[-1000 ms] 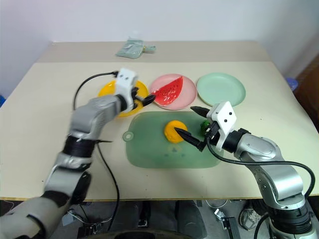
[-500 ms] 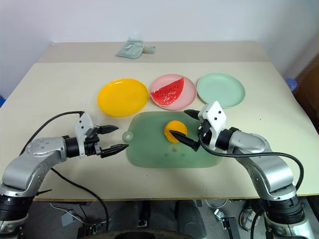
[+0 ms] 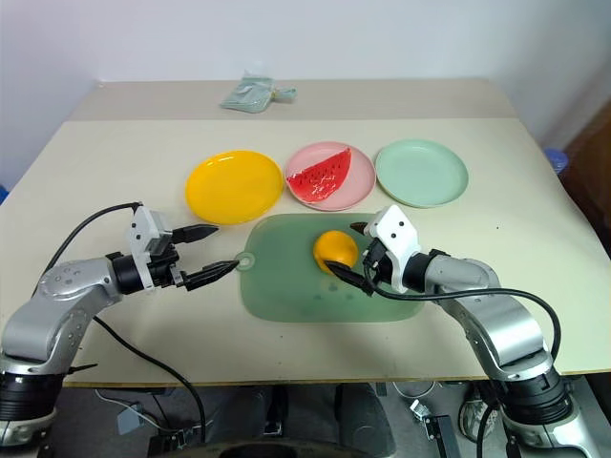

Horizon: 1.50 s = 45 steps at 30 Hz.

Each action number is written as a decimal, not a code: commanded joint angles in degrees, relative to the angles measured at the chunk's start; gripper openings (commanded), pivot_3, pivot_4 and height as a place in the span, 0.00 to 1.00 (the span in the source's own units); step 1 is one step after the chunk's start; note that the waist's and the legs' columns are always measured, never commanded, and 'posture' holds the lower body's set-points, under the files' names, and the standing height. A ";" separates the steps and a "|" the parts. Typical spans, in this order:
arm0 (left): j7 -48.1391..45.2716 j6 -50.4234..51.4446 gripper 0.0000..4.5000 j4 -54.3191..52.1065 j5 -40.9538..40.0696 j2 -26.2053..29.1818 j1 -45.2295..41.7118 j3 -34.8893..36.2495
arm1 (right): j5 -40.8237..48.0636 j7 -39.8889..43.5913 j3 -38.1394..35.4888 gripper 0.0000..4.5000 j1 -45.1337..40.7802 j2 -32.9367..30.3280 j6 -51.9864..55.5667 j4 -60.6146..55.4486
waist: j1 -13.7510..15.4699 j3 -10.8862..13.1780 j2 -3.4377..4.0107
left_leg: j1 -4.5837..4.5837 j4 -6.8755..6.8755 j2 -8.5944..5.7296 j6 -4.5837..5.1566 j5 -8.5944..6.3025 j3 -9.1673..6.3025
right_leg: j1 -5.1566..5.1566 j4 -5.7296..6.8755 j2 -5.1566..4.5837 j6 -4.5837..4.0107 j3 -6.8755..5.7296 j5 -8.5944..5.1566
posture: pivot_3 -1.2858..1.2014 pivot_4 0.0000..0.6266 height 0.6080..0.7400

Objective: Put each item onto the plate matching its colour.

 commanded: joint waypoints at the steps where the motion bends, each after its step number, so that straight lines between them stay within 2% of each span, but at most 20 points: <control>1: -0.01 -2.07 0.99 -0.01 -0.01 -0.26 -1.41 0.43 | -1.08 -0.37 0.09 1.00 -0.47 0.18 -0.66 -1.04 | -0.02 0.00 0.00 | 0.00 0.00 0.00 0.00 0.00 0.00 | 0.00 0.00 0.00 0.00 0.00 0.00 | 0.52 0.24 1.00; 6: -0.77 -2.60 0.99 1.22 0.23 -0.26 -2.74 -0.35 | -0.60 0.35 -0.62 1.00 -0.89 0.76 -0.54 -1.21 | -0.03 0.00 0.00 | 0.00 0.00 0.00 0.00 0.00 0.00 | -0.01 0.00 0.00 0.00 0.00 0.00 | 0.52 0.24 1.00; 8: -1.16 0.75 0.99 1.50 -1.49 -0.85 -4.67 -1.79 | -0.25 0.97 -1.42 1.00 -0.73 0.51 -1.16 -1.77 | 0.08 0.00 0.00 | 0.00 0.00 0.00 0.00 0.00 0.00 | -0.01 0.00 0.00 0.00 -0.01 0.00 | 0.52 0.24 1.00; 11: -1.18 2.74 0.99 0.27 -2.52 -3.81 -9.05 -5.58 | 1.96 1.88 -4.60 1.00 0.01 -0.13 -0.89 -3.10 | 0.36 0.00 0.00 | -0.01 0.04 0.00 0.00 0.00 0.00 | 0.03 0.00 0.00 0.01 -0.02 0.01 | 0.52 0.24 1.00; 17: -5.60 -0.12 0.99 3.09 1.61 -8.32 -18.29 -15.35 | 9.97 6.79 -13.22 1.00 4.21 -4.81 2.47 -6.81 | 0.28 0.00 0.00 | -0.03 0.08 -0.02 0.02 -0.01 0.00 | 0.03 0.00 0.03 0.03 -0.03 0.01 | 0.52 0.24 1.00; 22: -11.34 -5.54 0.99 10.22 8.26 -10.63 -24.95 -24.66 | 11.35 7.54 -17.12 1.00 8.17 -7.74 2.73 -8.43 | 0.00 -0.01 0.00 | -0.01 0.09 -0.01 0.05 -0.02 0.01 | 0.05 0.00 0.09 0.03 -0.02 0.01 | 0.52 0.24 1.00; 24: -12.02 -8.89 0.99 16.49 11.67 -12.87 -28.46 -27.35 | 11.96 6.93 -18.12 1.00 10.30 -7.71 3.06 -10.31 | 0.14 -0.01 0.00 | -0.01 0.09 -0.01 0.06 -0.01 0.01 | 0.04 0.01 0.12 0.03 -0.02 0.01 | 0.52 0.24 1.00; 28: -12.80 -12.62 0.99 24.16 14.86 -16.21 -31.77 -29.16 | 12.51 5.15 -18.54 1.00 12.85 -7.11 3.43 -12.97 | 0.27 0.00 0.00 | -0.04 0.18 -0.02 0.14 -0.05 0.02 | 0.06 0.01 0.13 0.04 -0.02 0.02 | 0.52 0.24 1.00; 34: -13.39 -16.39 0.99 28.70 17.90 -18.73 -32.77 -29.83 | 12.88 3.01 -18.27 1.00 14.49 -6.75 3.25 -14.64 | 0.23 0.00 -0.01 | -0.05 0.19 -0.01 0.15 -0.06 0.01 | 0.05 0.02 0.14 0.05 -0.02 0.01 | 0.52 0.24 1.00; 37: -13.22 -16.19 0.81 29.11 17.96 -19.39 -32.54 -29.22 | 12.96 2.38 -17.84 1.00 14.48 -6.65 3.07 -14.75 | 0.32 0.00 -0.01 | -0.04 0.20 -0.01 0.15 -0.06 0.01 | 0.06 0.02 0.14 0.05 -0.02 0.02 | 0.52 0.24 1.00; 40: -12.50 -15.59 0.49 28.57 19.46 -18.61 -32.09 -29.49 | 12.91 2.18 -17.38 1.00 14.12 -6.70 2.85 -14.46 | 0.37 -0.01 -0.01 | -0.04 0.21 -0.01 0.16 -0.06 0.01 | 0.08 0.02 0.14 0.05 -0.02 0.02 | 0.52 0.24 1.00; 42: -12.66 -13.64 0.49 25.89 17.64 -17.32 -30.80 -27.49 | 12.45 2.20 -16.90 1.00 13.54 -6.88 2.50 -14.05 | 0.26 -0.01 -0.01 | -0.01 0.22 -0.01 0.16 -0.06 0.01 | 0.11 0.02 0.14 0.05 -0.02 0.02 | 0.52 0.24 1.00; 45: -10.69 -7.84 0.49 20.11 11.69 -15.04 -28.37 -20.18 | 11.12 1.53 -16.68 1.00 12.83 -6.83 1.65 -13.21 | -0.14 -0.01 -0.01 | -0.01 0.20 0.02 0.15 -0.06 0.01 | 0.07 0.03 0.15 0.05 -0.01 0.02 | 0.52 0.24 1.00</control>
